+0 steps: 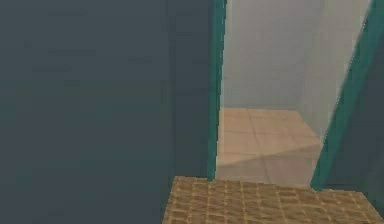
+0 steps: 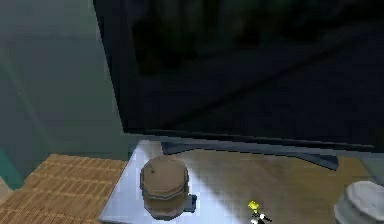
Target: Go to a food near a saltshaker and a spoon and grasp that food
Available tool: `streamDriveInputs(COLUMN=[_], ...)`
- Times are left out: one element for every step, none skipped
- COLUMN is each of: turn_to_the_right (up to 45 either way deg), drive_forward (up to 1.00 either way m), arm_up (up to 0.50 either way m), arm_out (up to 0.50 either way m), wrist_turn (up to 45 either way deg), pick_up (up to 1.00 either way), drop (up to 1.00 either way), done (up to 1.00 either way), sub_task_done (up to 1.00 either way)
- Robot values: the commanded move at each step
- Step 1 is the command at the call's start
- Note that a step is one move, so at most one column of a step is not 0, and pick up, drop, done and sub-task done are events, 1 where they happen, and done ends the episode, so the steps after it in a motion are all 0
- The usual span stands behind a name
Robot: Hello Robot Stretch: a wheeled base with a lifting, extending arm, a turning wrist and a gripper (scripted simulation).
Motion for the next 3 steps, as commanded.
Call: streamDriveInputs(turn_to_the_right=[0.0, 30.0, 0.0], drive_forward=[0.25, 0.0, 1.0], arm_up=[0.0, 0.0, 0.0], arm_out=[0.0, 0.0, 0.0], wrist_turn=[0.0, 0.0, 0.0], pick_up=[0.0, 0.0, 0.0], drop=[0.0, 0.0, 0.0], done=[0.0, 0.0, 0.0], sub_task_done=[0.0, 0.0, 0.0])
